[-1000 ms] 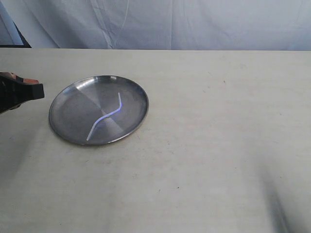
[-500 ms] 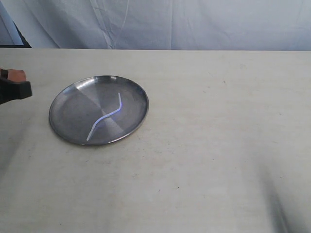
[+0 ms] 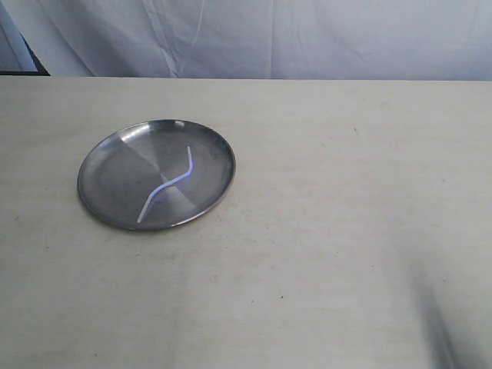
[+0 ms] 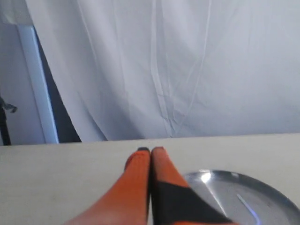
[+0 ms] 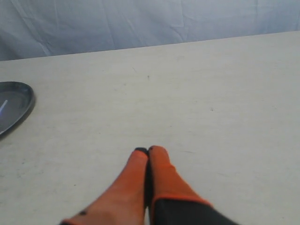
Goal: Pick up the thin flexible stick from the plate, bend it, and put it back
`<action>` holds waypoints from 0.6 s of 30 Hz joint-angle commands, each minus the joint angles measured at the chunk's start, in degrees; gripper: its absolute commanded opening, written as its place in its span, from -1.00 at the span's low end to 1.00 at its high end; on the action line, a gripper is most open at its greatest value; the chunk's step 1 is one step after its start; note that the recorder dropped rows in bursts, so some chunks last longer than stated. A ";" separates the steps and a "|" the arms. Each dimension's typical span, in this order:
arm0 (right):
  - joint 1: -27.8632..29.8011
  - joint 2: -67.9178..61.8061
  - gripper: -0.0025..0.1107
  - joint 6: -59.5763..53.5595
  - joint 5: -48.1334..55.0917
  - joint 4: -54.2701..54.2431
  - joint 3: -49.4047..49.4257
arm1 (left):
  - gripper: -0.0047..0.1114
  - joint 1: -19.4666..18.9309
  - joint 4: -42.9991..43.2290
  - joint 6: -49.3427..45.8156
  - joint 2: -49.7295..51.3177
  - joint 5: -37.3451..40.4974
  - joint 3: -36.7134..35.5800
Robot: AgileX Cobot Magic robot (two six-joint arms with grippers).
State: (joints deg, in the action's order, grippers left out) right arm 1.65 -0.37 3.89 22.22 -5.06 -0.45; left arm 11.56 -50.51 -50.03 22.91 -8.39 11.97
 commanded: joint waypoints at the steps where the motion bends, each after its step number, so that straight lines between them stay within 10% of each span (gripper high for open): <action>1: 0.38 0.37 -0.96 -0.26 -0.16 -1.00 0.45 | -0.92 -0.04 2.38 0.70 -5.19 -5.98 -4.26; 7: 0.38 0.37 -0.96 -0.26 -0.16 -1.00 0.45 | -0.92 -0.04 13.96 15.23 -12.96 -7.71 -11.97; 18: 0.38 0.37 -0.96 -0.26 0.05 -1.00 0.45 | -0.92 -8.14 35.32 40.86 -18.37 12.54 -11.97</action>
State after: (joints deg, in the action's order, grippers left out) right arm 1.65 -0.37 3.78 22.22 -6.09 -0.45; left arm 5.48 -19.79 -15.90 6.04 -1.33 0.23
